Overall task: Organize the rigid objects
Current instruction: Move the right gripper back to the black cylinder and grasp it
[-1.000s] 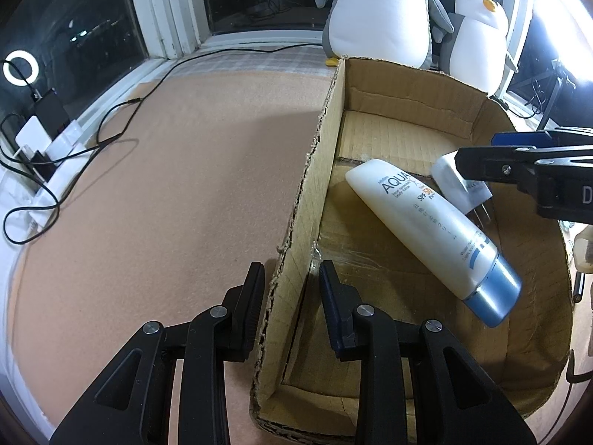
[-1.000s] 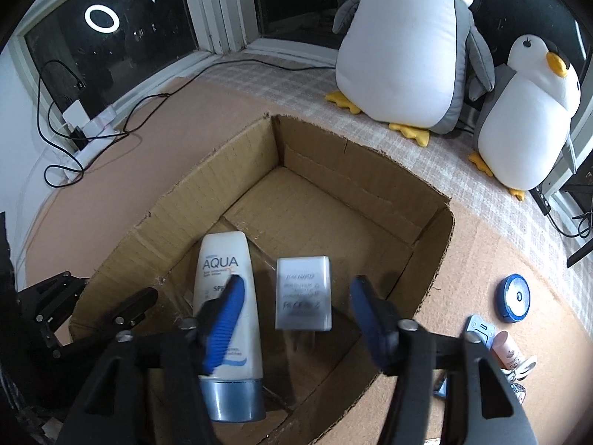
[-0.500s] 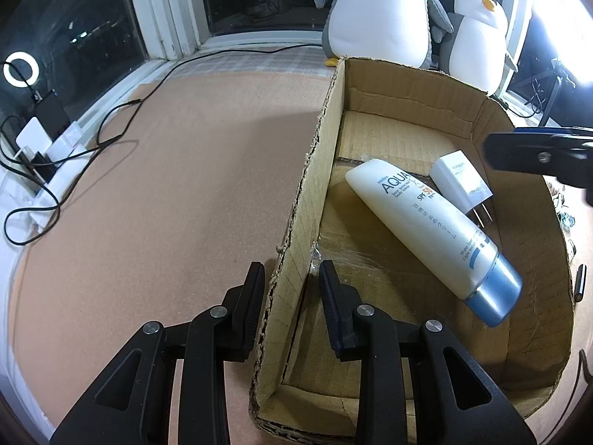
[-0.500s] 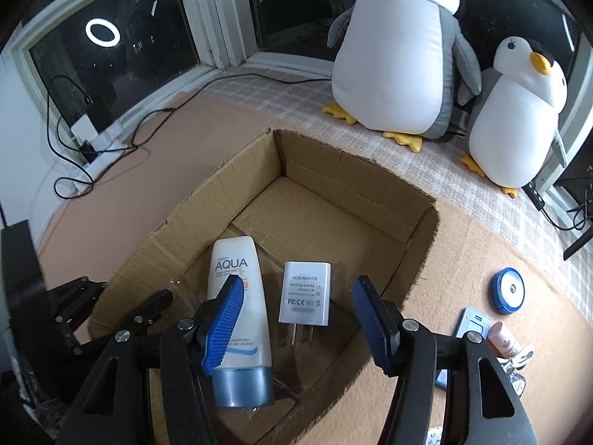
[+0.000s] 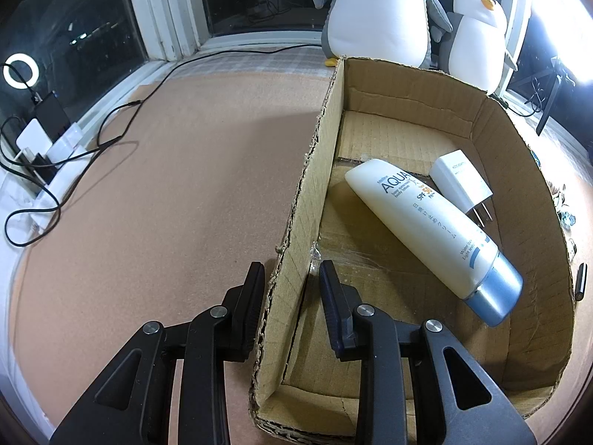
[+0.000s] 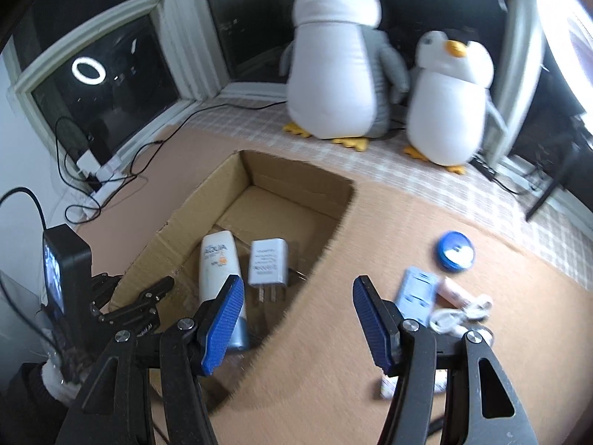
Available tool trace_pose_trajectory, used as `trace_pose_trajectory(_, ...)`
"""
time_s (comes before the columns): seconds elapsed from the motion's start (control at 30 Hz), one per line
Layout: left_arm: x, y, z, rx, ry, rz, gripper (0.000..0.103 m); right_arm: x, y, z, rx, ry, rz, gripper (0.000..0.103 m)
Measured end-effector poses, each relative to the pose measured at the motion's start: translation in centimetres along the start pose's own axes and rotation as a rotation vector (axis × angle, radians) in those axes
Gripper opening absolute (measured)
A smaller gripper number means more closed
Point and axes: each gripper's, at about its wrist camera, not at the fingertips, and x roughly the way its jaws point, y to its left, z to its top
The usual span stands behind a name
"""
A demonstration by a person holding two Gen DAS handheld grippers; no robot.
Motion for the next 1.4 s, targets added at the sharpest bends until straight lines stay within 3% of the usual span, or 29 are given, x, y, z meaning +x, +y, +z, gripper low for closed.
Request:
trace_pose_trajectory(0.43,-0.1,0.0,0.1,0.002,-0.001,-0.002,0.029,-5.4,-8.7,-4.8,0.279,-0.003,-0.082,0.057)
trace_pose_trajectory(0.67,-0.1,-0.1,0.1,0.001,-0.001,-0.002,0.029,-5.3,-12.8,-8.2,0.429,0.052,-0.135,0.057)
trace_pose_trajectory(0.9,-0.1,-0.2,0.1,0.0,-0.001,-0.002,0.029,-3.6,-14.4,-11.1,0.517,0.107,-0.15,0.057)
trace_pose_trajectory(1.07,0.0,-0.3,0.3,-0.002,-0.002,-0.003,0.029,-2.0,-14.7,-12.1,0.557,0.139,-0.147,0.047)
trace_pose_trajectory(1.4,0.1,-0.3,0.4,-0.003,-0.003,-0.005,0.029,0.0,-15.1,-13.1,0.604,0.186,-0.143,0.041)
